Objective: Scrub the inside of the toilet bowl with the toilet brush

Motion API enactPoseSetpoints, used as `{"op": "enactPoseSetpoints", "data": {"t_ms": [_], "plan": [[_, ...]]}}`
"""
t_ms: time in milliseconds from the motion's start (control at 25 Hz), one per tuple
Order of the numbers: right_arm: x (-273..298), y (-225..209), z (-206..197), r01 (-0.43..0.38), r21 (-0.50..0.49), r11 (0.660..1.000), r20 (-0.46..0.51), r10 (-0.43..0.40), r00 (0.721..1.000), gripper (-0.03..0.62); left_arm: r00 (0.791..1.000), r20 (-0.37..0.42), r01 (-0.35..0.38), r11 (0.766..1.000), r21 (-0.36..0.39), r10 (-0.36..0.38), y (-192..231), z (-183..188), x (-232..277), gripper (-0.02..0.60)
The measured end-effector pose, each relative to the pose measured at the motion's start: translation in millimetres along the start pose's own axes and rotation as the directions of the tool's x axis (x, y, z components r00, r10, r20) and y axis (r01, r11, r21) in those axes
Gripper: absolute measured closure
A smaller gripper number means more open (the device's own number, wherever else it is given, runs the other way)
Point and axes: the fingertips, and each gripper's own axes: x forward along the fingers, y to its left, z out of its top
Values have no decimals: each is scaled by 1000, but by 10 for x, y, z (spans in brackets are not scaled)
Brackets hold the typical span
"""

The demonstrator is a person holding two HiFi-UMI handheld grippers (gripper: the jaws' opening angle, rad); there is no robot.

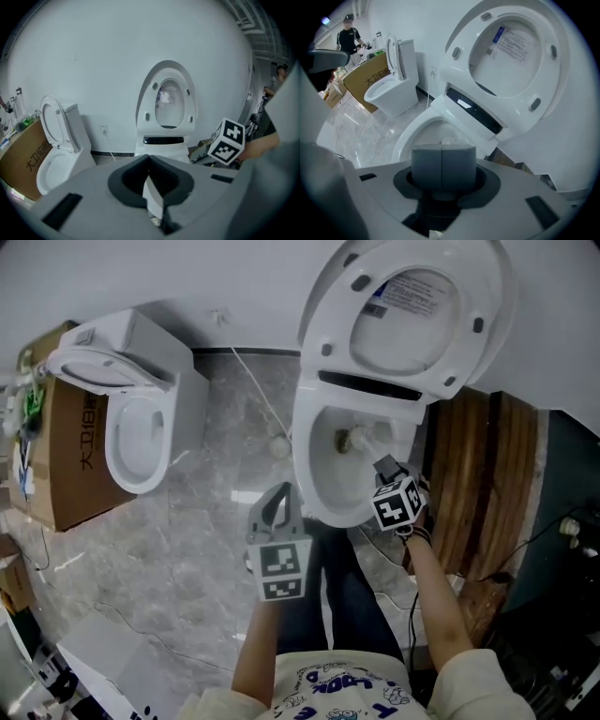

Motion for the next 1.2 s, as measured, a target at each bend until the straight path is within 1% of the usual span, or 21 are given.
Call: {"op": "enactPoseSetpoints", "data": {"t_ms": [280, 440, 640, 880, 1200], "plan": [[-774, -30, 96, 20, 122, 992, 104, -33, 994, 425, 999, 43, 1, 1000, 4, -1, -125, 271, -279, 579], [-1207, -32, 160, 24, 183, 983, 166, -55, 985, 426, 996, 87, 0, 1000, 31, -2, -182, 487, -447, 580], [-1681, -3, 255, 37, 224, 974, 236, -91, 968, 426, 991, 134, -9, 999, 51, 2, -193, 719, -672, 580], [-2104, -81, 458, 45, 272, 961, 316, -133, 939, 426, 981, 193, -23, 998, 66, 10, -185, 1055, -828, 579], [-2580, -102, 541, 47, 319, 947, 379, -173, 909, 425, 969, 248, -34, 996, 79, 14, -261, 1409, -1035, 580]]}}
